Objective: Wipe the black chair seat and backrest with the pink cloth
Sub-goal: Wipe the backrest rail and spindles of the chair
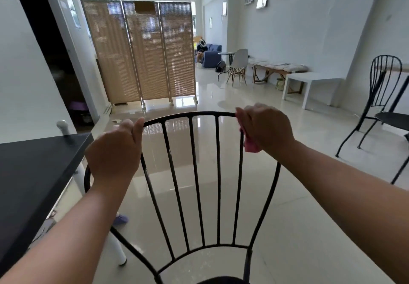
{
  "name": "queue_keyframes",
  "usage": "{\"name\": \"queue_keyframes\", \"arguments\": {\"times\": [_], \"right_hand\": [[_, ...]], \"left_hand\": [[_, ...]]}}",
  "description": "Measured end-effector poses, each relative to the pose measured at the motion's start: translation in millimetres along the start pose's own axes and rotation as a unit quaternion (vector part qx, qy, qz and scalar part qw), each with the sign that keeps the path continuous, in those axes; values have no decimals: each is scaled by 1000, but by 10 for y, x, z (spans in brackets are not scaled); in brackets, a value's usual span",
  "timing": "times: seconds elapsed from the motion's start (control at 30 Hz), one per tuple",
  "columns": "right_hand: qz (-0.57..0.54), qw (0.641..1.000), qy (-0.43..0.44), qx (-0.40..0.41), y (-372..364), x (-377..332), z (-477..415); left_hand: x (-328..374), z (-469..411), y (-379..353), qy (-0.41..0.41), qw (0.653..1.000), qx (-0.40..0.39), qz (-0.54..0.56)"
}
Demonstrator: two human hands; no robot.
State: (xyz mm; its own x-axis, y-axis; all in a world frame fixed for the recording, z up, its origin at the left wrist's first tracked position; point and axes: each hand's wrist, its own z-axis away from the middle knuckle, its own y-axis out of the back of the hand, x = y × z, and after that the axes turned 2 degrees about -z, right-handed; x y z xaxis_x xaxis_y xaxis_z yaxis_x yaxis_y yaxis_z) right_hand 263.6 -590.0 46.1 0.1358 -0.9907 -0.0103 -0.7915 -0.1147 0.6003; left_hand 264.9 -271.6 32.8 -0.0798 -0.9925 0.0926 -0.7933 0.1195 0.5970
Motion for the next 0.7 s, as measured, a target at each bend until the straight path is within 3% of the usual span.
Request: {"name": "queue_keyframes", "arguments": {"times": [0.17,0.23,0.37,0.43,0.53,0.7], "right_hand": [[-69,988,-142,3,-52,159,299],[-65,989,-135,-1,-26,103,195],[-78,997,0,3,-53,-266,-113],[-65,997,36,-2,-94,-383,-194],[-57,998,28,21,-134,-255,-129],[-77,992,-72,72,-147,-63,171]], "left_hand": [[71,-19,36,46,998,-43,15],[160,-92,41,34,998,-55,-1],[680,-270,-36,-109,990,-85,40],[897,-309,-95,-101,990,-86,48],[947,-283,-181,-82,995,-50,21],[923,-245,-214,-82,996,-29,21]]}}
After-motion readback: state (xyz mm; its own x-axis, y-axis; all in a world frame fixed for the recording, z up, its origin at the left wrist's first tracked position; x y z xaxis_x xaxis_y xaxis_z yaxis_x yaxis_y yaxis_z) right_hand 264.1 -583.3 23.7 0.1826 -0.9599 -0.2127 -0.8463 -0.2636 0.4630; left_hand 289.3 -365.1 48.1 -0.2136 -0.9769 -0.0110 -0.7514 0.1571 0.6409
